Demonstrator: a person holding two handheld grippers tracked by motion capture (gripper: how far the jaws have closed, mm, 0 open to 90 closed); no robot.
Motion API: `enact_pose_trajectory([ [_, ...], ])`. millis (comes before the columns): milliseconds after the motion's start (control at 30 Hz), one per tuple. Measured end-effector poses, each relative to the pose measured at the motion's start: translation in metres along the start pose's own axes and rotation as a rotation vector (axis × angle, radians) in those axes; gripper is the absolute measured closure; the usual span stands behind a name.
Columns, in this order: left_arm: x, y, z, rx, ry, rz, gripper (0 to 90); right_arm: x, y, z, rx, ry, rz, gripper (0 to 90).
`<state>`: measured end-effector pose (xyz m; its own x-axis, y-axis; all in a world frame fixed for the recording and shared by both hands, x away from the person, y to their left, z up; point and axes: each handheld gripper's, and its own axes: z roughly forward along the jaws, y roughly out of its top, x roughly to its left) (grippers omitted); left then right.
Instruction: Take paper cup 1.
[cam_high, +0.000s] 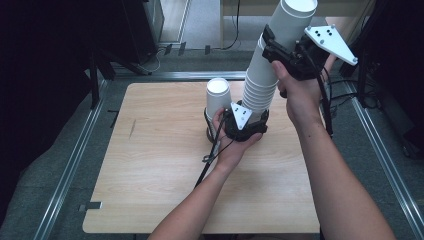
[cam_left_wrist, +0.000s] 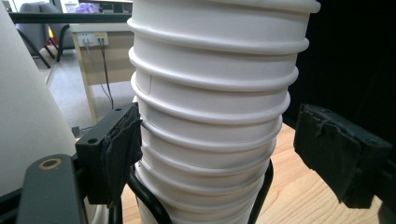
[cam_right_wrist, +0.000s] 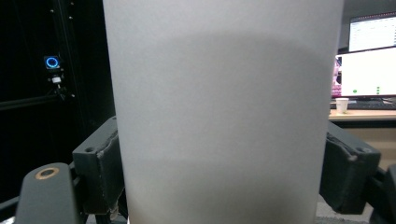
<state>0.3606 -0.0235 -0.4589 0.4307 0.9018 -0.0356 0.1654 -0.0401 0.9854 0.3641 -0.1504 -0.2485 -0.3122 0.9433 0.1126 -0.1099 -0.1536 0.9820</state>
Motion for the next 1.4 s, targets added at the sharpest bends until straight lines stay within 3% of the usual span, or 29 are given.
enact_pose_trajectory([
  [233,0.000,0.000,0.000,0.000,0.002,0.004,15.6,-0.003,0.005,-0.009,-0.020,0.005,0.012,16.6],
  [433,-0.001,0.001,-0.001,0.002,0.003,0.005,15.7,0.000,0.004,-0.018,-0.022,0.010,-0.015,16.6],
  [767,-0.001,0.000,-0.007,-0.001,-0.002,0.018,15.8,-0.001,0.000,-0.037,-0.029,0.013,-0.016,16.6],
  [900,-0.002,-0.002,-0.013,0.002,-0.003,0.035,15.7,-0.003,-0.001,-0.045,-0.023,0.017,-0.011,16.7],
  [1067,0.003,-0.003,-0.022,0.002,-0.001,0.027,15.5,-0.003,-0.004,-0.055,-0.024,0.025,-0.024,16.7],
  [1400,0.013,-0.001,-0.051,0.007,-0.013,0.032,13.7,0.006,-0.017,-0.076,-0.015,0.023,-0.081,16.7],
])
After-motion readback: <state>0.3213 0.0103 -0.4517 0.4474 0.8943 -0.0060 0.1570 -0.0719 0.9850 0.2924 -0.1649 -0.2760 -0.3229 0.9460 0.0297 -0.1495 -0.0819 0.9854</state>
